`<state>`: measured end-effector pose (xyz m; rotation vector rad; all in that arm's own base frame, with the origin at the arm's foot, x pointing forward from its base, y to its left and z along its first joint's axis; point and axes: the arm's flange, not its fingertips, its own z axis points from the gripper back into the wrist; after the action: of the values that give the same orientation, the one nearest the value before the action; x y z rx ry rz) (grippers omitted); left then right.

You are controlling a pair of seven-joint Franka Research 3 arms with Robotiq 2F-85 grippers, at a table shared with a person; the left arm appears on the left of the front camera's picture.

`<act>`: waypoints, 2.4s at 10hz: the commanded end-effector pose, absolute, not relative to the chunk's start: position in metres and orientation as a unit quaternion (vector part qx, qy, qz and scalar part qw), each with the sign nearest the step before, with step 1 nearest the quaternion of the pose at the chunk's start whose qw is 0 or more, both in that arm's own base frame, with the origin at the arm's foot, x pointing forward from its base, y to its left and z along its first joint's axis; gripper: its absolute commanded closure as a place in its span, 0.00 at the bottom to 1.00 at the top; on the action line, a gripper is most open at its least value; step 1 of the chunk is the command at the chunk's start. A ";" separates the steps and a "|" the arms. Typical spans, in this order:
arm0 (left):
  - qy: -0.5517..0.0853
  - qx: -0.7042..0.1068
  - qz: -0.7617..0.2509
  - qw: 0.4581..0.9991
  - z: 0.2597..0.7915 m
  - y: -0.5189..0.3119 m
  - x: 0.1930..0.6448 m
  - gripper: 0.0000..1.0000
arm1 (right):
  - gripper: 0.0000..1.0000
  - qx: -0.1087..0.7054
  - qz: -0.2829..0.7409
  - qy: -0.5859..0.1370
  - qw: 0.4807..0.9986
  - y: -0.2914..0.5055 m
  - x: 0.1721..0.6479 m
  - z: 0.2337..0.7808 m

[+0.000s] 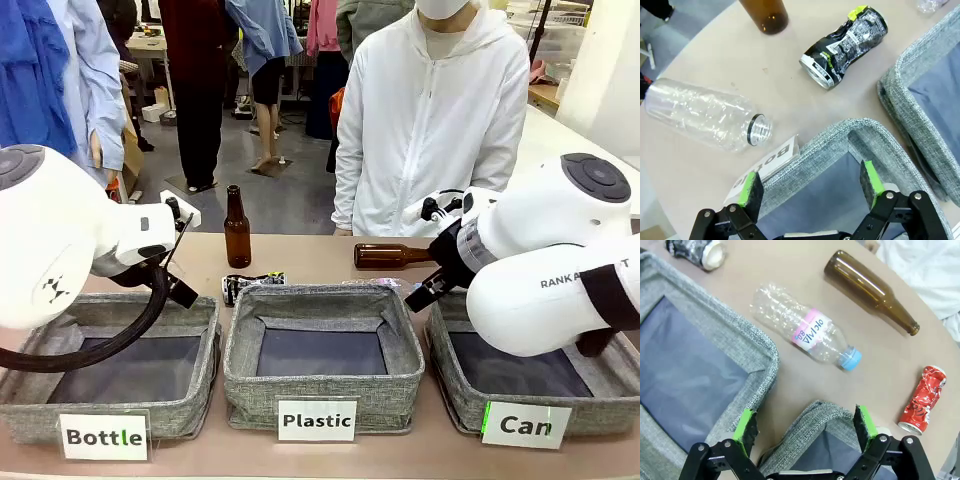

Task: Sort the can waste into the basket.
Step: Pick up the can waste from the table and place it in the right Fabric basket.

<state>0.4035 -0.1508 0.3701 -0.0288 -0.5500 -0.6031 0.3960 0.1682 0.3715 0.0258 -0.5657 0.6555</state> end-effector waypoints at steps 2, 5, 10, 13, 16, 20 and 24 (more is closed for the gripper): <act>-0.268 -0.014 -0.293 0.918 0.370 -0.151 0.403 0.00 | 0.00 0.012 0.318 -0.274 0.908 0.168 0.396 0.372; -0.268 -0.014 -0.293 0.918 0.370 -0.151 0.403 0.00 | 0.00 0.012 0.318 -0.274 0.908 0.168 0.396 0.372; -0.268 -0.014 -0.293 0.918 0.370 -0.151 0.403 0.00 | 0.00 0.012 0.318 -0.274 0.908 0.168 0.396 0.372; -0.268 -0.014 -0.293 0.918 0.370 -0.151 0.403 0.00 | 0.00 0.012 0.318 -0.274 0.908 0.168 0.396 0.372; -0.268 -0.014 -0.293 0.918 0.370 -0.151 0.403 0.00 | 0.00 0.012 0.318 -0.274 0.908 0.168 0.396 0.372; -0.282 -0.031 -0.302 0.910 0.390 -0.139 0.396 0.00 | 0.00 0.022 0.329 -0.281 0.901 0.167 0.389 0.397; -0.245 -0.142 -0.274 0.919 0.511 -0.087 0.314 0.00 | 0.00 0.098 0.262 -0.247 0.928 0.140 0.318 0.523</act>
<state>0.3525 -0.1182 0.4872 -0.2556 -0.5143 -0.5750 0.3395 0.1522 0.4898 0.1183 -0.5413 0.6094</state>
